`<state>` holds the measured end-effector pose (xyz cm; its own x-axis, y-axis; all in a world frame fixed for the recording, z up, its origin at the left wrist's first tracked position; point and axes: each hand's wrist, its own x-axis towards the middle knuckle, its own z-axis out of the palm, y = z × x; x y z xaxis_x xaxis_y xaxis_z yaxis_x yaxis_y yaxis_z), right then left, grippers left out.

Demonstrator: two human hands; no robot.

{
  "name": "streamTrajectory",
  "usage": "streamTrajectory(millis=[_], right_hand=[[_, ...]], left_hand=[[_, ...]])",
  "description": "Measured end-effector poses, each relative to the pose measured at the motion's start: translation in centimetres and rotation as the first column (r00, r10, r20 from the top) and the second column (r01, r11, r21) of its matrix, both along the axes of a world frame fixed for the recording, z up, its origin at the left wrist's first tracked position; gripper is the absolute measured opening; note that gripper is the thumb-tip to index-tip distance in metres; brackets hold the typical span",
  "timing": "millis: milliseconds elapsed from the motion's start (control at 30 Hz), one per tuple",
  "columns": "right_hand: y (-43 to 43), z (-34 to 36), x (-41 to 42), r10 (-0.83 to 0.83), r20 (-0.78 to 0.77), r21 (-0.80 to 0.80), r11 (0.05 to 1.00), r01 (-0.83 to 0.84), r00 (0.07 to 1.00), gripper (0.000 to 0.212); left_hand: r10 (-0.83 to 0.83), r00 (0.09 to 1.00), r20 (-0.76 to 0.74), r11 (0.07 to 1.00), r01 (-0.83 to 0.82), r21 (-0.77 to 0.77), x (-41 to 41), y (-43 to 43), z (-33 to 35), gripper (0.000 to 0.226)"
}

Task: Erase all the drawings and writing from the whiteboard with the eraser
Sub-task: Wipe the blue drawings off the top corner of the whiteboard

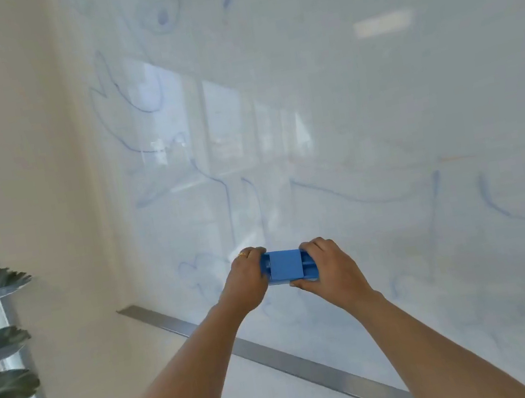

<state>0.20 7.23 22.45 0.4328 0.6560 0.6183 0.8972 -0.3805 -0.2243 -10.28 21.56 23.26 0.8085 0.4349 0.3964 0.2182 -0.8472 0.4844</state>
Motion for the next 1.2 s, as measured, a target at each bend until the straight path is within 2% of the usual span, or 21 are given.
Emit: streamTrajectory(millis=[100,200,267,500,800,1200], right_hand=[[4.5,1.9,-1.0,0.051,0.04,0.034,0.998,-0.053,0.998,0.059],[9.2,3.6,-2.0,0.095,0.069,0.072,0.992,-0.1,0.993,0.06],[12.4,4.9,-2.9,0.113,0.088,0.105,0.987,-0.122,0.99,0.06],[24.5,11.8,-4.8,0.133,0.255,0.15,0.973,-0.175,0.958,0.057],[35.5,18.9,-6.1,0.093,0.47,0.125,0.977,-0.17,0.878,0.051],[48.1,28.8,-1.7,-0.001,0.718,0.086,0.992,-0.087,0.696,0.047]], left_hand=[[0.058,0.998,-0.027,0.982,-0.052,0.181,-2.2,3.9,2.2,0.051],[0.132,0.99,-0.059,0.901,-0.094,0.424,-4.2,8.1,4.7,0.059],[0.164,0.986,-0.027,0.853,-0.128,0.506,-5.2,11.1,6.5,0.059],[0.214,0.965,0.15,0.85,-0.26,0.459,-7.2,22.4,11.7,0.058],[0.198,0.94,0.279,0.831,-0.312,0.461,-8.2,34.0,17.9,0.059],[0.222,0.865,0.45,0.767,-0.44,0.467,-2.3,46.8,25.6,0.056]])
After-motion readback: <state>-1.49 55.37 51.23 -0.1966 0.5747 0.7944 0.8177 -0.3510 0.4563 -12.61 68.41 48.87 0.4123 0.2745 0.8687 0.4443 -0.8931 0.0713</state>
